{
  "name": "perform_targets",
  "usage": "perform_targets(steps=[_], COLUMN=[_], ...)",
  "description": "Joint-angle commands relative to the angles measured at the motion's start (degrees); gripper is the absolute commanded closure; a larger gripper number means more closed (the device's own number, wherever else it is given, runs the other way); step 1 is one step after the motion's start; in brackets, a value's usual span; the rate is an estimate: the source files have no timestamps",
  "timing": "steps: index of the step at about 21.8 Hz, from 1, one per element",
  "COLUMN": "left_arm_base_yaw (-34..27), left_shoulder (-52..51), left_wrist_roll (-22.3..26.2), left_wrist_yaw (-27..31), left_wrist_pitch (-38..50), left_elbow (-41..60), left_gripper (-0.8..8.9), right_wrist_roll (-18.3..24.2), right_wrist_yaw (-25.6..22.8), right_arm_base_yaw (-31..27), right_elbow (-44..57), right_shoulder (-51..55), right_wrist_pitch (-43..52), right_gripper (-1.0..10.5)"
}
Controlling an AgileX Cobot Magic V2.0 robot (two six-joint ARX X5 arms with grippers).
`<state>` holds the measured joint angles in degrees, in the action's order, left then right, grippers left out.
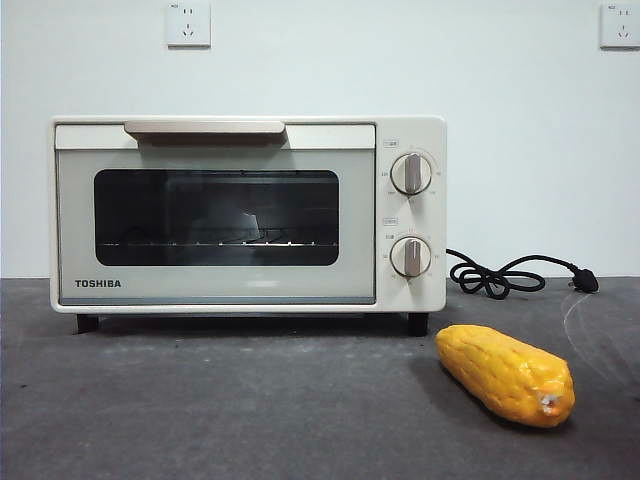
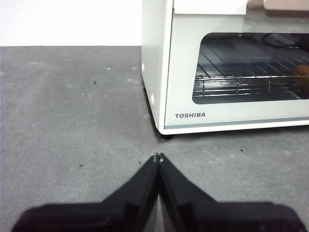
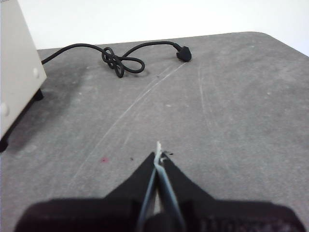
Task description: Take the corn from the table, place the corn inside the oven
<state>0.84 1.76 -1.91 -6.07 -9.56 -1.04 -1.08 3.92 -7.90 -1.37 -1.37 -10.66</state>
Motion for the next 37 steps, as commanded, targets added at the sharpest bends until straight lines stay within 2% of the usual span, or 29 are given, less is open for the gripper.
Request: perform_targets(steps=[1, 4, 7, 9, 11, 13, 16, 18, 20, 23, 25, 28, 31, 34, 37], left_arm_base_yaw=[0.13, 0.13, 0.13, 0.13, 0.13, 0.13, 0.13, 0.13, 0.13, 0.13, 0.13, 0.13, 0.2, 0.63, 1.53], left_shoulder=[0.02, 0.02, 0.02, 0.04, 0.04, 0.04, 0.04, 0.04, 0.17, 1.05, 2.38, 6.6, 13.11, 20.5, 28.13], left_wrist_roll=[-1.44, -10.25, -14.97, -19.91, -24.57, -26.8, -27.19, -30.53, -34.23, -34.56, -34.42, -32.11, -28.02, -22.67, -17.0], left_wrist_yaw=[-0.39, -3.23, -3.48, -3.91, -5.9, -9.18, -13.0, -15.26, -17.84, -21.2, -23.56, -26.38, -31.26, -34.56, -35.1], left_wrist_pitch=[2.97, 3.54, 3.54, 3.28, 3.21, 3.96, 7.78, 11.43, 14.19, 14.56, 13.64, 10.54, 6.14, -0.15, -7.28], left_elbow=[0.42, 0.42, 0.42, 0.42, 0.39, 0.39, 0.39, 0.28, -0.61, -3.48, -6.1, -11.17, -16.81, -22.67, -28.59], left_gripper=[8.17, 8.17, 8.17, 8.17, 8.17, 8.17, 8.17, 8.18, 8.18, 8.18, 8.18, 8.19, 8.19, 8.19, 8.19], right_wrist_roll=[-4.87, -14.34, -22.58, -24.74, -25.0, -26.51, -29.59, -30.53, -33.18, -37.22, -37.64, -36.52, -31.47, -30.82, -30.14], right_wrist_yaw=[1.09, 1.22, 1.18, 1.14, 1.18, 1.2, 1.18, 1.2, 2.1, 4.81, 8.02, 14.82, 23.56, 29.4, 34.8], right_arm_base_yaw=[0.02, 0.02, 0.02, 0.02, 0.02, 0.02, 0.0, 0.02, 0.02, 0.02, 0.02, 0.02, 0.02, 0.02, 0.04], right_elbow=[0.5, 0.5, 0.5, 0.5, 0.5, 0.5, 0.48, 0.46, 0.09, -1.55, -3.8, -7.48, -11.5, -16.59, -22.47], right_shoulder=[0.02, 0.02, 0.02, 0.02, 0.02, 0.02, 0.02, 0.02, 0.02, 0.02, -0.46, -2.54, -6.27, -10.29, -14.73], right_wrist_pitch=[0.37, 0.39, 0.39, 0.39, 0.42, 0.52, 2.47, 5.97, 9.88, 12.85, 12.83, 13.31, 16.76, 17.29, 14.69], right_gripper=[9.5, 9.5, 9.5, 9.5, 9.5, 9.5, 9.5, 9.5, 9.5, 9.5, 9.5, 9.5, 9.5, 9.5, 9.5])
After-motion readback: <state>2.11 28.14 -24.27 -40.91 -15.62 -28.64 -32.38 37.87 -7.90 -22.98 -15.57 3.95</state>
